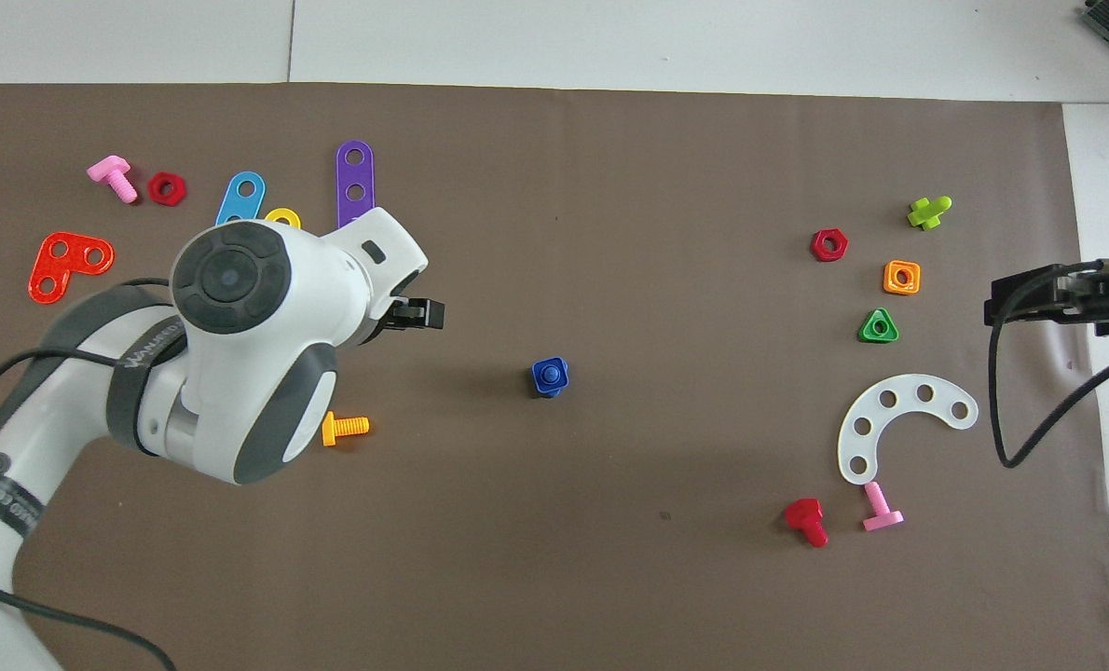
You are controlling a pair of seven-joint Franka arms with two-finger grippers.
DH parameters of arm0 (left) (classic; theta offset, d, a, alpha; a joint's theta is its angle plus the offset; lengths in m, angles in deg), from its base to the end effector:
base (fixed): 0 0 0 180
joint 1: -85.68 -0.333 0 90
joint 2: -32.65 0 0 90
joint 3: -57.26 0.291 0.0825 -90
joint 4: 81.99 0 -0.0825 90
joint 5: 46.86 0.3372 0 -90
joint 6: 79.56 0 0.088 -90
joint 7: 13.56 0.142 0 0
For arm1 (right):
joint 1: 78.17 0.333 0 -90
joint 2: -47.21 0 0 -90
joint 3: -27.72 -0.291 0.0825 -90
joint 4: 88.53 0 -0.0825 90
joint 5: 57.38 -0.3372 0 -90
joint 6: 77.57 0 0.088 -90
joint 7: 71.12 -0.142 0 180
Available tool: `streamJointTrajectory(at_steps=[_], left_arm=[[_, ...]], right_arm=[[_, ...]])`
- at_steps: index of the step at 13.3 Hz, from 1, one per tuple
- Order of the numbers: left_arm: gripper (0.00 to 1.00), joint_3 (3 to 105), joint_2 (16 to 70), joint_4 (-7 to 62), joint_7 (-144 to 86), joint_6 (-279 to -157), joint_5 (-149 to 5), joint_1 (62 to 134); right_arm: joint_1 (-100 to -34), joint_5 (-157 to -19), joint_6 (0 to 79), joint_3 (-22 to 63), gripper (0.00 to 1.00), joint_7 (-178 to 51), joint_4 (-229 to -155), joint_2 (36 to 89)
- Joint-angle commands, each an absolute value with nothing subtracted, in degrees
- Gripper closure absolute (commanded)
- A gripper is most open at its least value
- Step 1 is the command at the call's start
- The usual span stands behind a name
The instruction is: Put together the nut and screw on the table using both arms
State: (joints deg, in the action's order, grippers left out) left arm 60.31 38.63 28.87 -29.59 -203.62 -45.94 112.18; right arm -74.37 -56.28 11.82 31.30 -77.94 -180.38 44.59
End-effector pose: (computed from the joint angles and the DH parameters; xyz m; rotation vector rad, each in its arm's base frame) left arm 0.5100 -0.2206 0.4055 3.1037 -0.2150 0.1951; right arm 0.4936 -0.0015 0.5727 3.1202 -0.1802 0.0058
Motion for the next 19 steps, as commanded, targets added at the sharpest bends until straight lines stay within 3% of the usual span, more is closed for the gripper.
streamJointTrajectory(at_steps=[1, 4, 9, 17, 19], left_arm=[[0.0, 59.54, 34.86, 30.6, -21.42, -201.9, -45.8, 105.92], [0.0, 59.9, 33.7, 28.41, -10.68, -197.88, -45.8, 99.68], [0.0, 59.9, 33.97, 17.78, -4.6, -185.65, -46.06, 92.37], [0.0, 59.98, 36.25, 0.65, -4.59, -168.26, -47.73, 89.72], [0.0, 59.98, 34.94, 0.97, -4.51, -167.8, -47.82, 89.73]], right_arm=[[-74.92, -57.38, 10.67, 31.14, 0.0, -76.4, -180.2, 44.05], [-74.92, -57.38, 10.67, 31.14, 0.0, -76.4, -180.2, 44.13], [-74.48, -57.38, 10.67, 31.14, 0.0, -76.48, -180.2, 44.05], [-74.66, -57.38, 11.2, 31.14, 0.0, -76.31, -180.2, 44.05], [-74.66, -57.47, 11.28, 31.14, 0.0, -76.31, -180.28, 44.05]])
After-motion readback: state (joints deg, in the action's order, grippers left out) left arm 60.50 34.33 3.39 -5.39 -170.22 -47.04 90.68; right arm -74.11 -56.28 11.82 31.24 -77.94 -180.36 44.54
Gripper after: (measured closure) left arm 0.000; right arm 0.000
